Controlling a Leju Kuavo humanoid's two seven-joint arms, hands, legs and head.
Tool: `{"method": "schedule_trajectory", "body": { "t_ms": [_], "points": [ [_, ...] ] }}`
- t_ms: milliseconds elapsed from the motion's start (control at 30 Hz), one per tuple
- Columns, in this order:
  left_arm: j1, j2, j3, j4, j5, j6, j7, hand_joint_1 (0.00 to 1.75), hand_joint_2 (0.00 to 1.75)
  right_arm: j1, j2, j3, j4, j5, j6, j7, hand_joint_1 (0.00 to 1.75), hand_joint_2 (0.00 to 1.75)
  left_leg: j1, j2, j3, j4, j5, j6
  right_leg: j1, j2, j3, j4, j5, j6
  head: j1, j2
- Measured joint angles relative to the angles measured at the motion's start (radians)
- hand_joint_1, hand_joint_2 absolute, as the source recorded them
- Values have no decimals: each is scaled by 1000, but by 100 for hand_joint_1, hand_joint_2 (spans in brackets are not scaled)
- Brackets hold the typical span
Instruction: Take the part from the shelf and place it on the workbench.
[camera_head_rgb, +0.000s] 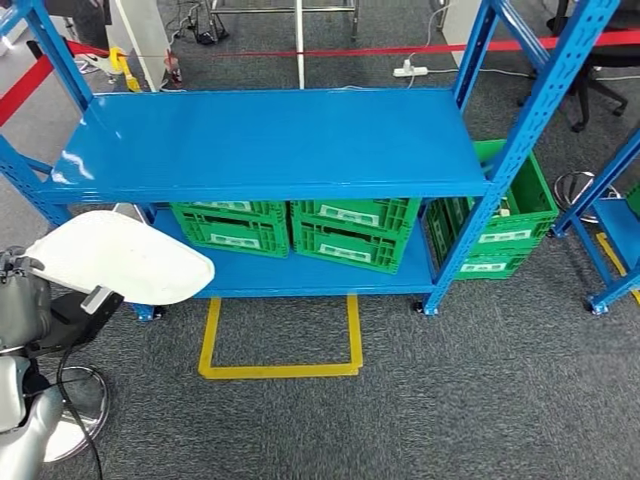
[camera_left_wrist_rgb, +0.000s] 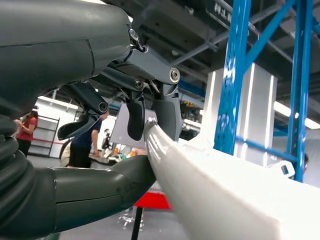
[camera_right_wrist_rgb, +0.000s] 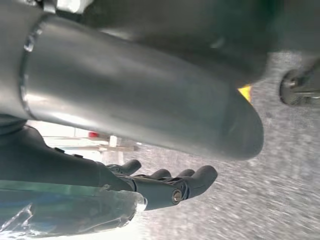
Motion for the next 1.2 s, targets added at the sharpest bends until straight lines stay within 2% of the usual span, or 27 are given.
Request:
{"method": "schedule_trajectory", "body": {
  "t_ms": [67, 100, 133, 167, 233, 267, 300, 333, 367, 400, 433, 467, 500, 533, 567, 600, 633, 700, 767, 800, 833, 900, 933, 967, 1033, 1133, 1200],
  "points": [
    [1, 0, 2, 0, 0, 0, 0, 175, 175, 0, 0, 0, 0, -1, 1, -8, 0, 0, 3, 1, -5, -2, 15, -12, 1, 0, -6, -20, 5, -7, 0, 0],
    [3, 0, 3, 0, 0, 0, -1, 175, 175, 0, 0, 0, 0, -1, 3, -11, 0, 0, 5, 0, -9, 4, 2, -19, 0, -2, -14, -20, 16, -15, 0, 0],
    [4, 0, 5, 0, 0, 0, -1, 175, 175, 0, 0, -1, 0, -3, 4, -11, 0, 0, 6, -1, -17, 24, -32, -24, -1, -4, -25, -22, 29, -22, -2, 0],
    [6, 0, 7, 0, 0, 0, -1, 175, 175, 1, 0, -1, 1, -4, 6, -10, 0, 0, 7, -1, -29, 63, -83, -29, -3, -6, -36, -23, 43, -27, -3, 0],
    [6, 0, 12, 0, 0, 0, -2, 175, 175, 2, 0, -1, 1, -5, 8, -8, 0, 0, 9, -1, -53, 186, -187, -37, -3, -7, -65, -21, 70, -32, -6, 0],
    [7, 0, 13, 0, 0, 0, -2, 175, 175, 2, 0, -1, 1, -5, 9, -7, 0, 0, 9, -1, -59, 243, -207, -40, -3, -7, -82, -18, 83, -31, -6, 0],
    [7, 0, 15, 0, 0, 0, -3, 175, 175, 2, 0, -1, 1, -5, 10, -7, 0, 0, 10, -1, -54, 277, -200, -43, -4, -7, -101, -16, 96, -30, -7, 0],
    [8, 0, 16, 0, 0, 0, -3, 175, 175, 2, 1, -1, 1, -4, 10, -7, 0, 0, 12, -1, -36, 281, -173, -46, -4, -7, -120, -12, 106, -27, -6, 0],
    [8, 0, 18, 0, 2, 0, -3, 175, 175, 2, 1, -1, 1, -2, 9, -7, 0, 0, 14, -1, -1, 250, -142, -48, -6, -7, -137, -8, 114, -23, -6, 0],
    [9, 0, 21, -1, 5, 0, -4, 175, 175, 2, 1, -1, 1, 0, 9, -7, 0, 0, 17, -1, 47, 193, -125, -51, -6, -7, -151, -2, 121, -19, -7, 0],
    [12, 2, 25, -3, 10, 0, -6, 175, 175, 2, 1, -1, 1, 4, 8, -7, 0, 0, 19, -2, 102, 119, -127, -51, -5, -6, -163, 6, 127, -14, -7, 0],
    [16, 4, 31, -6, 17, 0, -10, 175, 175, 1, 2, -1, 0, 7, 6, -7, 0, 0, 19, -2, 146, 54, -141, -46, -4, -5, -172, 14, 133, -9, -7, 0],
    [23, 6, 38, -10, 24, 0, -15, 175, 175, 1, 2, -1, 0, 10, 4, -7, 0, 0, 19, -3, 174, 9, -158, -38, -2, -4, -178, 20, 139, -5, -8, 0],
    [30, 9, 46, -14, 32, 0, -21, 175, 175, 2, 2, -1, 0, 13, 2, -8, 0, 0, 16, -3, 184, -13, -168, -27, -1, -4, -182, 23, 146, 0, -8, 0],
    [38, 11, 54, -17, 37, 0, -25, 175, 175, 3, 3, -1, 0, 14, 0, -8, 0, 0, 16, -2, 180, -15, -168, -16, -2, -4, -185, 23, 152, 4, -8, 0],
    [44, 12, 60, -20, 41, 0, -29, 175, 175, 5, 3, -1, 0, 15, -1, -8, 0, 0, 16, -1, 176, -14, -162, -7, -4, -4, -191, 29, 147, 9, -8, 0],
    [50, 14, 66, -23, 44, 0, -32, 175, 175, 6, 4, -1, 1, 15, -1, -8, 0, 0, 17, -1, 171, -15, -155, 2, -6, -4, -202, 50, 129, 15, -6, 0],
    [58, 17, 74, -29, 47, 0, -36, 175, 175, 8, 7, 0, 1, 16, -2, -9, 0, 0, 16, -1, 156, -15, -140, 14, -10, -4, -247, 158, 58, 26, -1, 0],
    [66, 19, 78, -33, 48, 0, -36, 175, 175, 9, 8, 0, 1, 16, -2, -9, 0, 0, 14, -1, 141, -14, -128, 16, -11, -4, -292, 288, -6, 31, 0, 0],
    [69, 19, 81, -33, 47, 0, -36, 175, 175, 9, 8, 0, 0, 17, -2, -8, 0, 0, 12, -2, 135, -14, -123, 16, -11, -4, -294, 313, -13, 31, 0, 0],
    [71, 19, 84, -33, 46, 0, -37, 175, 175, 9, 8, 0, 0, 17, -2, -8, 0, 0, 11, -2, 131, -14, -120, 15, -11, -4, -275, 297, -3, 29, 0, 0],
    [74, 19, 92, -36, 45, 0, -39, 175, 175, 9, 8, 0, 0, 21, -3, -8, 0, 0, 9, -2, 128, -14, -115, 12, -10, -3, -187, 165, 47, 19, 0, 0],
    [75, 19, 97, -39, 47, 0, -41, 175, 175, 8, 9, 0, 0, 24, -4, -8, 0, 0, 7, -2, 126, -13, -114, 9, -9, -3, -141, 93, 65, 14, 0, 0],
    [78, 20, 104, -42, 51, 0, -45, 175, 175, 7, 10, 1, 0, 28, -7, -8, 0, 0, 5, -1, 123, -10, -113, 6, -9, -3, -110, 41, 75, 11, -1, 0],
    [86, 23, 121, -50, 63, 0, -61, 175, 175, 6, 15, 4, 0, 37, -12, -9, 0, 0, 2, -1, 115, -6, -109, 6, -8, -1, -94, 7, 76, 12, -2, 0],
    [103, 27, 155, -57, 81, 0, -101, 175, 175, 8, 24, 10, 0, 56, -19, -9, 0, 0, 4, -1, 109, -8, -102, 9, -9, 1, -103, 3, 85, 14, -3, 0],
    [110, 30, 181, -63, 88, 0, -124, 175, 175, 6, 29, 16, 0, 67, -27, -8, 0, 0, 7, -1, 113, -32, -86, 16, -9, -2, -104, -8, 92, 15, -3, 0]
  ]
}}
